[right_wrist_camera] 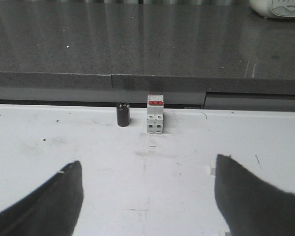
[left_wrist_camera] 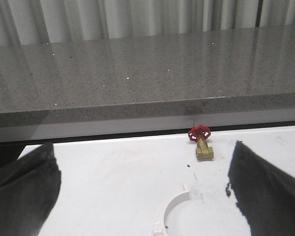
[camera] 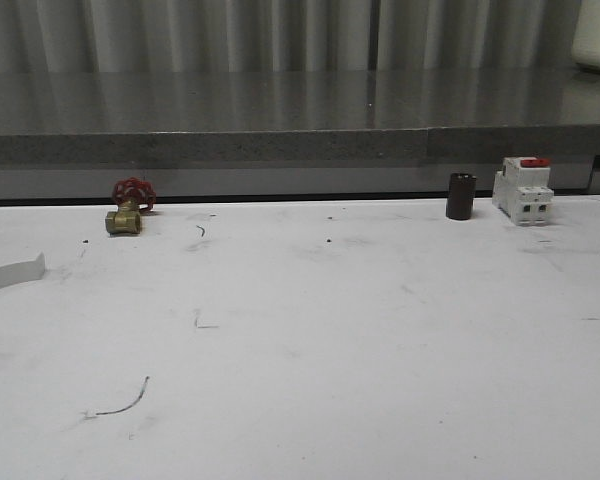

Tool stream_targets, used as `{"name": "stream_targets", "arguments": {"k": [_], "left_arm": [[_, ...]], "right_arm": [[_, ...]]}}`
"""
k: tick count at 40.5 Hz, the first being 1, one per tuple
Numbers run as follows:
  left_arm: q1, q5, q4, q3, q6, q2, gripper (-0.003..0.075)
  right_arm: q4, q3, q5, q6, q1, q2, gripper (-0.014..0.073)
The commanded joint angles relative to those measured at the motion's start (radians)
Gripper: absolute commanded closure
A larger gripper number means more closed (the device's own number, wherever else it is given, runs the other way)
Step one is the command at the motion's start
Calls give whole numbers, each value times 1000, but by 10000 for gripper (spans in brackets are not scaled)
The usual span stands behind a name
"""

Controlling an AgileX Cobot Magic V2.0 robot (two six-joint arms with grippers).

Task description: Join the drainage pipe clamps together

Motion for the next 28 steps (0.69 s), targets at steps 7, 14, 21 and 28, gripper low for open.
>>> {"name": "stream_targets", "arguments": {"k": [7,14,21,28], "left_arm": [[-8,-84,-10,-36,-1,12,99],[-8,-94,-29,-36,-1,14,132],[-8,30,-81,-96,-1,120,169],[-8,228,-77,-246,-1,373,176]], "right_arm": [[4,-35,-85,-1,-6,13,10],[4,-35,-85,-1,-6,13,10],[4,-34,-85,-1,-6,13,10],[4,-33,-83,-1,-6,13,10]]}}
